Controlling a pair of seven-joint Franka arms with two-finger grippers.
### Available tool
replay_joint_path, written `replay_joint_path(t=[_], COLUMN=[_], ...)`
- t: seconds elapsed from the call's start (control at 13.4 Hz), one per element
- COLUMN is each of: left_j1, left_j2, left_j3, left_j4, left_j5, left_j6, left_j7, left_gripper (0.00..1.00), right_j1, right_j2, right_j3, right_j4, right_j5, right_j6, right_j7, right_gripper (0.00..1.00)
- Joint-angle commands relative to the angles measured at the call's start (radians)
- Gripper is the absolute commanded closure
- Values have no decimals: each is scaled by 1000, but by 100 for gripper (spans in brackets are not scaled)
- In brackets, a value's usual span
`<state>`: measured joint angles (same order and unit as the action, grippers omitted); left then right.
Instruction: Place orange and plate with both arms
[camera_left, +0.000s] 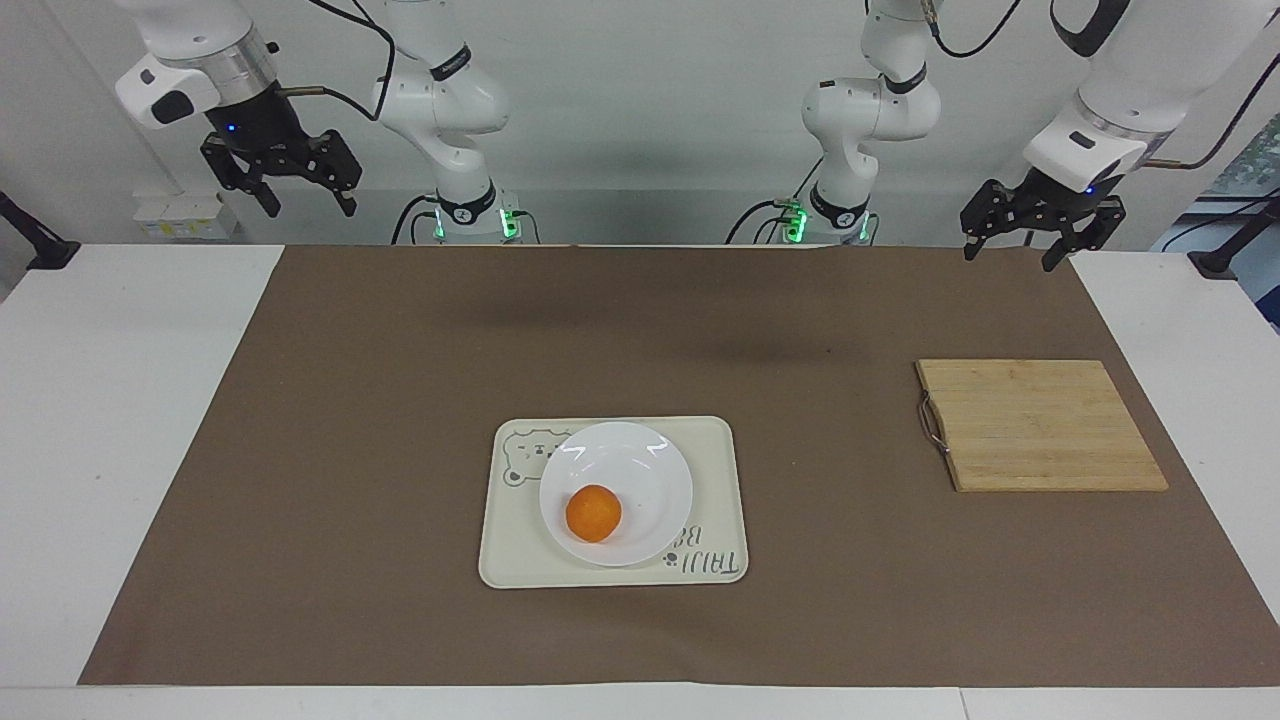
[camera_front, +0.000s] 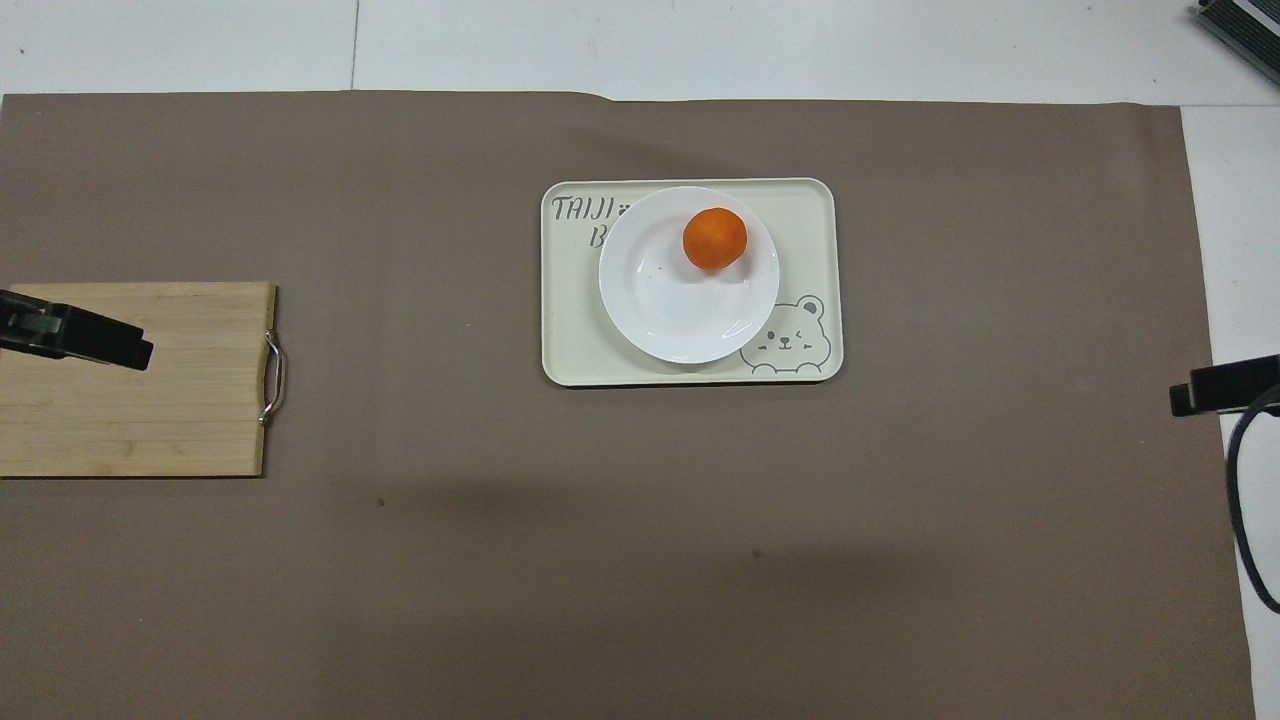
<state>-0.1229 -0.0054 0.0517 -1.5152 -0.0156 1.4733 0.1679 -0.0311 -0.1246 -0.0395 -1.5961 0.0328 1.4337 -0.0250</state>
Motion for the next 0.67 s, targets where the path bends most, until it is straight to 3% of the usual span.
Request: replay_joint_path(t=[0.0, 0.45, 0.6], left_j1=[6, 8, 8], left_j2=[-16, -18, -19], left_j3=[-6, -6, -6], left_j4=[-16, -17, -17], left_j5=[9, 9, 9], left_j6=[16, 7, 1], left_j7=[-2, -13, -13], left_gripper=[0, 0, 0], right_j1=[2, 7, 8], right_j2=[10, 2, -1], right_j3=[12, 16, 18], right_j4=[16, -34, -38], right_j5=[-42, -62, -53], right_j6=[-7, 121, 108], right_j7=[-23, -19, -10], right_gripper=[0, 0, 0])
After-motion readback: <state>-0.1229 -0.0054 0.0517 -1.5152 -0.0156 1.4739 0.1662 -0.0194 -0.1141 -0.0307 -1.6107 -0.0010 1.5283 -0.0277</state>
